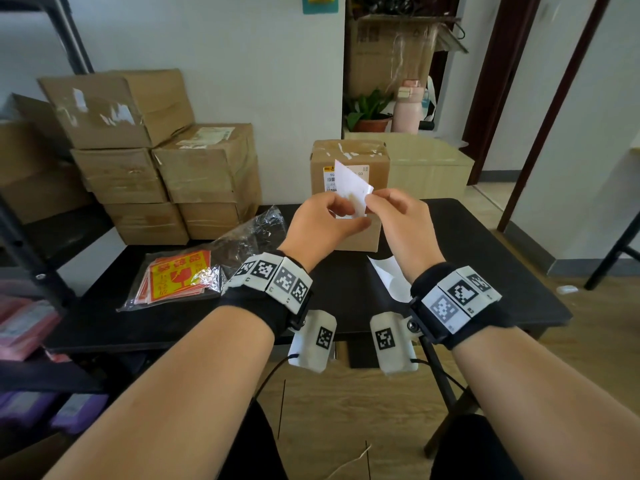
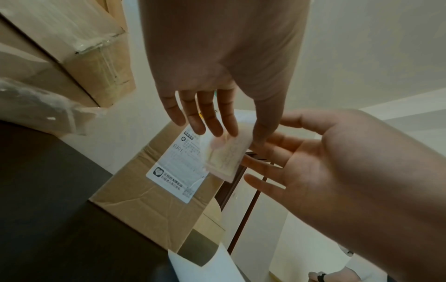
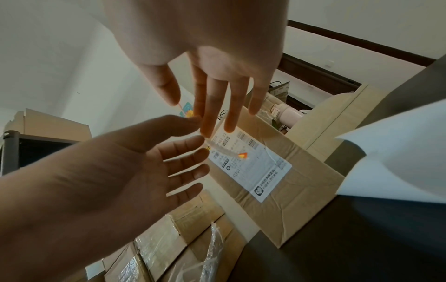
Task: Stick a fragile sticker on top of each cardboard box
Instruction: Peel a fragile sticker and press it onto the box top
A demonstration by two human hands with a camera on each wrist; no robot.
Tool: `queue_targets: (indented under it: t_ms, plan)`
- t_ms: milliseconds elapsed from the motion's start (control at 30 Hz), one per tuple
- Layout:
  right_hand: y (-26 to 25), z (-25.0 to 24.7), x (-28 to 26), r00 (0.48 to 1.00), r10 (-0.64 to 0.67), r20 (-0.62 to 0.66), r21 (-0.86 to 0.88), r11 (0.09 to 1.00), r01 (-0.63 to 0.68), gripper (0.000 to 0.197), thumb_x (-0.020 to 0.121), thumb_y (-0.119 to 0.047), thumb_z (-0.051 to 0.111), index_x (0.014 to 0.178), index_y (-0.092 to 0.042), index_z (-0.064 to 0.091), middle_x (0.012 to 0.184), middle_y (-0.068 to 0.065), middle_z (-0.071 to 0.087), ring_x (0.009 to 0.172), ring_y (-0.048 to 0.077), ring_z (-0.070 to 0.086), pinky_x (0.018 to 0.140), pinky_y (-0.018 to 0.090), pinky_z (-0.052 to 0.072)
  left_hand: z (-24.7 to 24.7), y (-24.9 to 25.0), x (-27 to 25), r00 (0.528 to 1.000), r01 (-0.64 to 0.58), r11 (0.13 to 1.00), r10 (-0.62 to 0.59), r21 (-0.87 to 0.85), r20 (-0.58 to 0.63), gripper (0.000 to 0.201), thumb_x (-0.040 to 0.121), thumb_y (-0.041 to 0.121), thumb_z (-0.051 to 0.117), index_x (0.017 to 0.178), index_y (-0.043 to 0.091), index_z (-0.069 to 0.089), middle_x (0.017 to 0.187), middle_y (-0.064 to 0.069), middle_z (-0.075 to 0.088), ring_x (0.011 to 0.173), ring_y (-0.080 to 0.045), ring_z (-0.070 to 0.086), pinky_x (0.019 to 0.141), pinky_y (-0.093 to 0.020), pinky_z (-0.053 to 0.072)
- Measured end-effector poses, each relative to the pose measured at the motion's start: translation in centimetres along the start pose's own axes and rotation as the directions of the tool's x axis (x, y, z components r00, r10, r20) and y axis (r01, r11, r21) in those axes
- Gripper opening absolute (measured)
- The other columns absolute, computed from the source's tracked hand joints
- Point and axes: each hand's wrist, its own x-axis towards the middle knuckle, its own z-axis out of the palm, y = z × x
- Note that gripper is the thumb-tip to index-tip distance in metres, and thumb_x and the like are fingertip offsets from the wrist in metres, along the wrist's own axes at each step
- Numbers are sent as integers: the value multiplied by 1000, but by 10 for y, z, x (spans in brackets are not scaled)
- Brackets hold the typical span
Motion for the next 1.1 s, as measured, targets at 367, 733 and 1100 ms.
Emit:
queue_targets:
  t_ms: [367,733,1100]
  plan:
    - [7,-9,9,984,-59,-167,-150,988,34,15,93,-18,55,103,-22,65,104,-7,66,98,4,60,87,25,50,-20,3,2,994,108,992,-109,-65,-10,17,92,18,61,98,7,72,95,-3,71,88,-12,65,74,-24,51]
    - [2,-9,17,988,-60,-144,-170,985,35,17,92,-19,64,105,-24,55,91,-6,68,84,3,65,68,18,46,-26,8,14,977,211,943,-202,-258,63,15,90,12,64,105,14,65,104,-3,71,93,-14,68,80,-27,57]
    - [-20,-11,55,978,-101,-184,-142,987,75,19,90,-16,66,98,-20,49,89,-3,61,80,6,60,64,17,42,-32,32,58,955,207,896,-272,-393,-117,36,87,15,71,117,11,52,104,-7,68,85,-18,71,78,-34,59]
